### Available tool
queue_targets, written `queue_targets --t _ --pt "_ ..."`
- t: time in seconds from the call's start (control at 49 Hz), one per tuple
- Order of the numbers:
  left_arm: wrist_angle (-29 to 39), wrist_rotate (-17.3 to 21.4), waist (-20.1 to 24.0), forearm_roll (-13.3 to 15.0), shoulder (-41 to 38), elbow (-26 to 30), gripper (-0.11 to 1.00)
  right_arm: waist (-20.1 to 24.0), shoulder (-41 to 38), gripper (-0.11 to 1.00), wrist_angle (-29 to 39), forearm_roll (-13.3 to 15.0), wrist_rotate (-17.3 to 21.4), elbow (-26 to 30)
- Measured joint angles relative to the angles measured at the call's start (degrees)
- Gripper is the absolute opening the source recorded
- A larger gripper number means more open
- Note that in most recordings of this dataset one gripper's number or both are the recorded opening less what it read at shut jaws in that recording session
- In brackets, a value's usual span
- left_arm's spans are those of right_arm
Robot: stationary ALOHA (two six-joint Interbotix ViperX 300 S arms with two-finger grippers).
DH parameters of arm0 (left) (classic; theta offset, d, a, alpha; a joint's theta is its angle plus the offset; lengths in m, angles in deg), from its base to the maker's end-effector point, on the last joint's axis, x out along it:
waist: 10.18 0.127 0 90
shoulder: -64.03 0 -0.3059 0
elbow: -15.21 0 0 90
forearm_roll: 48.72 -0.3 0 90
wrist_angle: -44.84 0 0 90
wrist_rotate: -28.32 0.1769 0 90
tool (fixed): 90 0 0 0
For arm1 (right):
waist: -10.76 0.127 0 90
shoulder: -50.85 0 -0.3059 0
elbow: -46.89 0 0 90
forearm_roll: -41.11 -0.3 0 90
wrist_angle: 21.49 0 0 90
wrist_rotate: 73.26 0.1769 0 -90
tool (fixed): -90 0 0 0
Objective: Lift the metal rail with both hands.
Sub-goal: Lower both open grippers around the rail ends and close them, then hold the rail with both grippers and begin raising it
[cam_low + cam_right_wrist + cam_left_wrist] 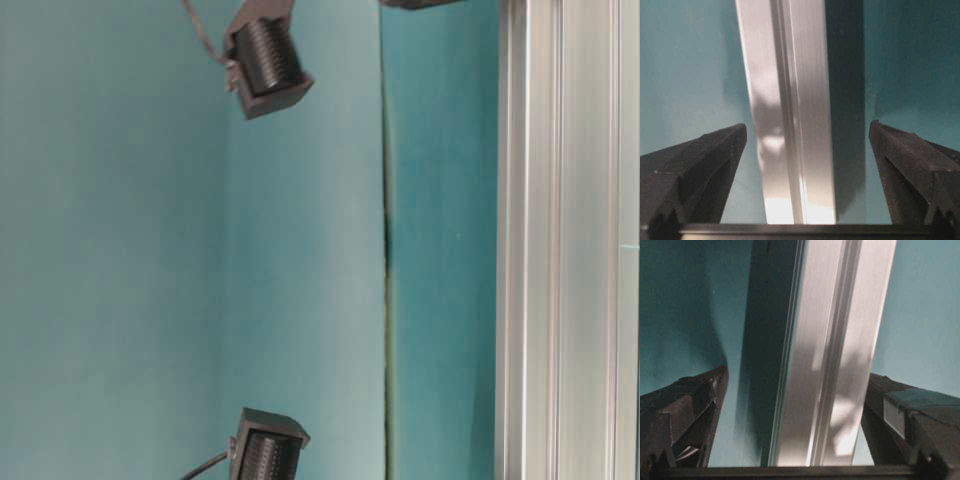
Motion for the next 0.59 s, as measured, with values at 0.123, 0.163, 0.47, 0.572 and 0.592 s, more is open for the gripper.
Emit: queue_targets --t 0.123,0.163,0.47,0.572,0.592 --pt "-0.44 0.0 0.0 0.09 -0.09 0.0 0.97 0.0 0.0 0.99 -0.62 0.0 0.0 -0.09" --pt "-0.44 0.0 0.0 0.09 -0.09 0.0 0.97 0.0 -0.09 0.99 -0.88 0.0 -0.09 -0.09" --pt "-0.53 -0.09 0.0 0.09 -0.09 -0.26 0.93 0.0 -0.09 0.98 -2.99 -0.09 0.09 -0.62" --pt "-1.14 -0.09 -0.09 0.09 -0.18 -0.62 0.81 0.0 -0.09 0.92 -3.08 -0.18 0.0 -0.62" --pt "-1.41 0.0 -0.18 0.09 -0.18 -0.62 0.77 0.0 -0.09 0.9 -3.08 -0.18 0.09 -0.62"
